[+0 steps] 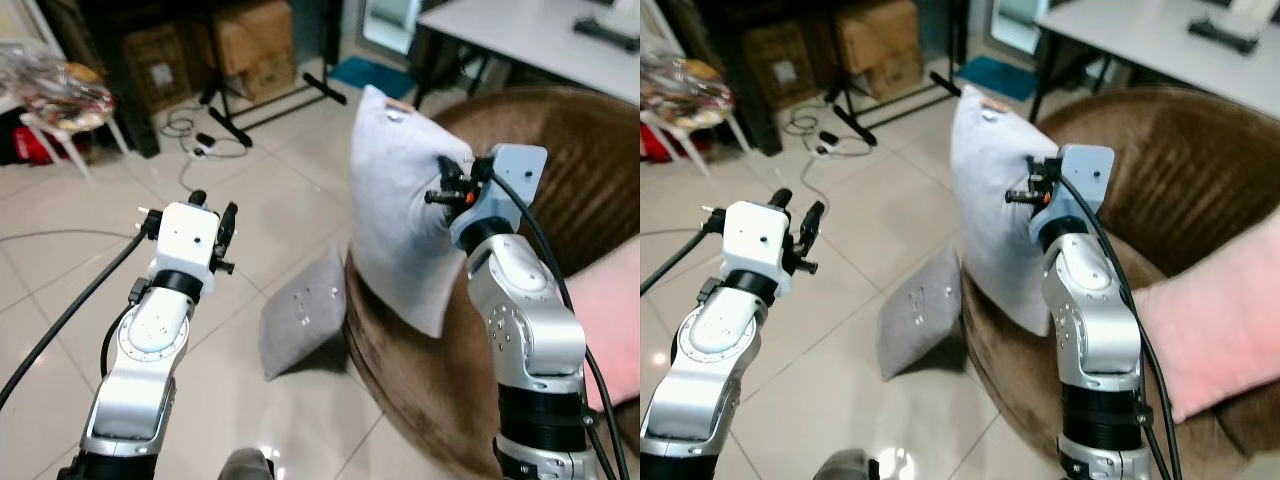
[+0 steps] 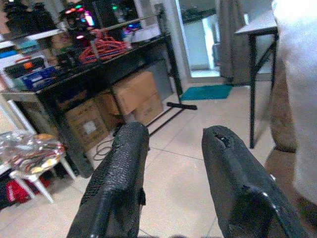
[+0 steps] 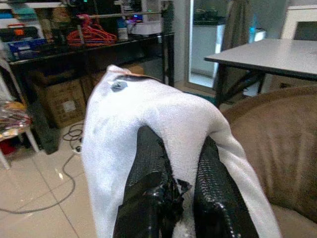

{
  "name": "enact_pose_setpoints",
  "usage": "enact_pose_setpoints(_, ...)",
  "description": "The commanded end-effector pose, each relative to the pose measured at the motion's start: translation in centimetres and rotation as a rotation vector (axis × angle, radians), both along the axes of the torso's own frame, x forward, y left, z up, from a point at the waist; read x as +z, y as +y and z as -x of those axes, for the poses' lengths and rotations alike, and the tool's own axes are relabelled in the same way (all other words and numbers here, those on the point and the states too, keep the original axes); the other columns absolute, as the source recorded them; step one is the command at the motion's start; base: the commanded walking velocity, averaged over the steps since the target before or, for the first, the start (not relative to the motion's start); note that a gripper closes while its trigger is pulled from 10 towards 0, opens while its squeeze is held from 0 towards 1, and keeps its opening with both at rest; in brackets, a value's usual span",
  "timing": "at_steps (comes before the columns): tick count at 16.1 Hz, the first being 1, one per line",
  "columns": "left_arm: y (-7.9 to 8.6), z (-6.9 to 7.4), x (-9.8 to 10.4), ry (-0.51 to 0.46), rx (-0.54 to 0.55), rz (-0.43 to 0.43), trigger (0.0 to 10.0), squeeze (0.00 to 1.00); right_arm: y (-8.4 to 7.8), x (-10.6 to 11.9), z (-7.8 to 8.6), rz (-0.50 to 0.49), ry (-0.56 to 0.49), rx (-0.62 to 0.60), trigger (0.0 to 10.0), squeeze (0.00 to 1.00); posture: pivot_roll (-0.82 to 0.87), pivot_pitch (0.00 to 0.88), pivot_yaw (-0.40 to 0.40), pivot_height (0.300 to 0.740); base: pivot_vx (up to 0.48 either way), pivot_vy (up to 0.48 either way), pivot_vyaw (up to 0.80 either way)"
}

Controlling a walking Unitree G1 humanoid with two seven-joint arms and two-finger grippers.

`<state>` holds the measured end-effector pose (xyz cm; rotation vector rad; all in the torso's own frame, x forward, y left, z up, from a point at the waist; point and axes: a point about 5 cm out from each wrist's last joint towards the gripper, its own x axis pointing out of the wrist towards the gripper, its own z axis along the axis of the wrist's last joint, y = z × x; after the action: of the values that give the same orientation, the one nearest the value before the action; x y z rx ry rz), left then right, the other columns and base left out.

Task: Move the pillow to the sofa from floor

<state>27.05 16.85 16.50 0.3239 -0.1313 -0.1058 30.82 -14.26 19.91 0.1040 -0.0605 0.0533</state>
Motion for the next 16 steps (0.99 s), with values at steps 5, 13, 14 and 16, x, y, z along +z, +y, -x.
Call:
enact_pose_setpoints(5, -0.2, 0.0, -0.3, 0.019, -0.004, 0.036, 10.0, 0.0, 0.5, 0.6, -0.1, -0.053, -0.019, -0.005, 10.0, 0.0, 0.06, 0.0, -0.051, 0.74, 0.0, 0.0, 0.0)
enact_pose_setpoints(13, -0.2, 0.1, -0.1, 0.026, -0.033, 0.065, 10.0, 0.0, 1.3, -0.3, -0.4, -0.05, 0.02, 0.028, 10.0, 0.0, 0.06, 0.0, -0.058, 0.74, 0.0, 0.0, -0.2)
enact_pose_setpoints(14, -0.2, 0.1, -0.2, 0.027, -0.034, 0.065, 10.0, 0.0, 1.3, -0.4, -0.4, -0.046, 0.027, 0.027, 10.0, 0.0, 0.06, 0.0, -0.058, 0.74, 0.0, 0.0, -0.8)
enact_pose_setpoints(16, -0.3, 0.1, -0.2, 0.032, -0.041, 0.066, 10.0, 0.0, 1.1, -0.6, -0.4, -0.045, 0.036, 0.021, 10.0, 0.0, 0.06, 0.0, -0.057, 0.74, 0.0, 0.0, -0.8)
